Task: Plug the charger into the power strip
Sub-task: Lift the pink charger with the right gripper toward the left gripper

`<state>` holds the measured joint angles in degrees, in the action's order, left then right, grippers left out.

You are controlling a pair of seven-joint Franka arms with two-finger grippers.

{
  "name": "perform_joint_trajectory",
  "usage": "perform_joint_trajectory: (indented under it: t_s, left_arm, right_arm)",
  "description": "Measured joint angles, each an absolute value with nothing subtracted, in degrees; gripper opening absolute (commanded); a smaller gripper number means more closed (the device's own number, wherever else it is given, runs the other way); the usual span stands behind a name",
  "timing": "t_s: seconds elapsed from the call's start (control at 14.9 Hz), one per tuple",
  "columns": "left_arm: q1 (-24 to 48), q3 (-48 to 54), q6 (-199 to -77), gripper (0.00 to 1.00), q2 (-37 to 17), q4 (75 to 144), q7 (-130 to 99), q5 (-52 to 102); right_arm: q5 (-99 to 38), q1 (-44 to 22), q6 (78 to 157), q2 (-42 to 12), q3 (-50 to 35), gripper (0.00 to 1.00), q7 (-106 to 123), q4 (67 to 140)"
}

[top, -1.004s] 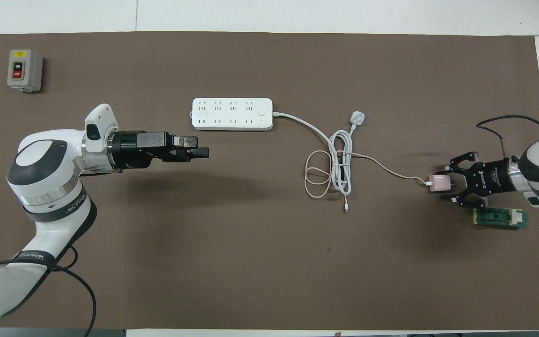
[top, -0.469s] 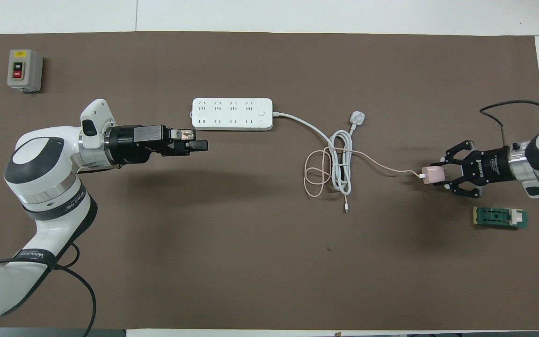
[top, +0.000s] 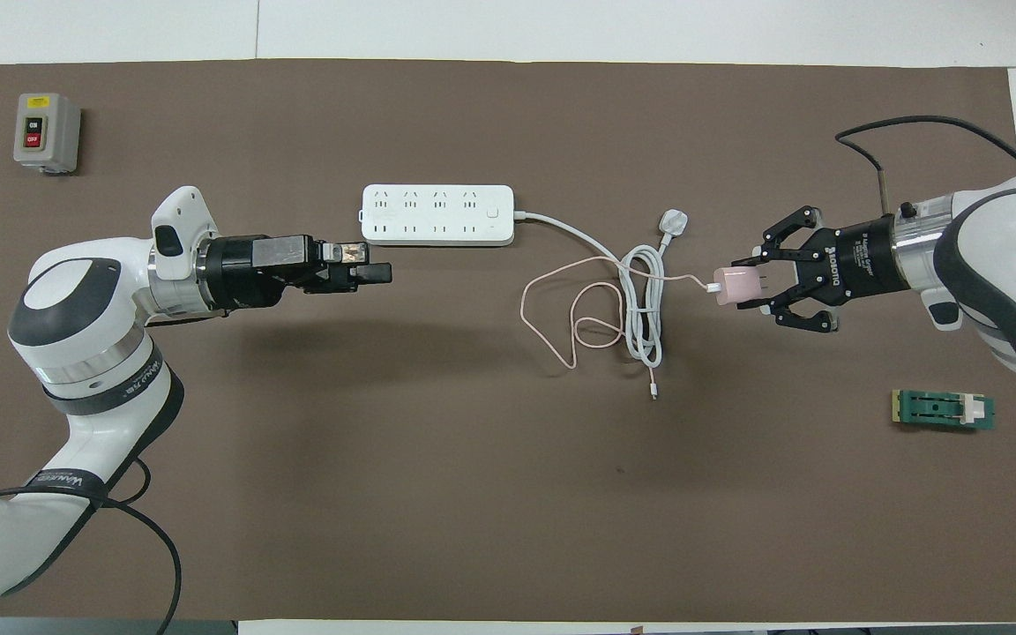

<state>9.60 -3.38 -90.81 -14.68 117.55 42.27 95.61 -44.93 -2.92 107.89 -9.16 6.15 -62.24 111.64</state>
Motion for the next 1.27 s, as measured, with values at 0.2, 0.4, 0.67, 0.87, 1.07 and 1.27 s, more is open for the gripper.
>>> perform_joint_trajectory:
  t_s: [0.2,0.4,0.67,0.87,1.07,1.27]
  left_arm:
    - [9.84,-3.38,-91.39,1.00,-14.69,117.54,42.50,95.92]
    - [10.42,-3.31,-91.75,1.00,-14.69,117.52,42.92,97.28]
    - [11.31,-3.31,-93.17,1.00,-14.72,117.52,43.82,97.93]
    - [12.27,-3.30,-94.16,1.00,-14.73,117.51,44.10,98.42]
    - [13.30,-3.29,-94.98,1.00,-14.81,117.52,44.30,99.22]
    - [14.23,-3.27,-97.21,1.00,-14.98,117.52,44.77,99.71]
  right_arm:
    - [-46.05,-6.61,108.67,-8.70,6.13,0.00,-67.52,109.39]
    - [-46.07,-11.58,111.47,-8.69,6.10,0.00,-74.29,107.20]
    - [-46.08,-18.35,116.91,-8.70,6.03,0.00,-80.17,106.01]
    - [-46.08,-22.78,121.74,-8.73,6.00,0.00,-83.88,105.67]
    - [-46.08,-25.77,124.60,-8.82,6.00,0.00,-86.89,104.20]
    - [-46.08,-28.66,127.39,-9.18,6.00,0.00,-88.08,103.88]
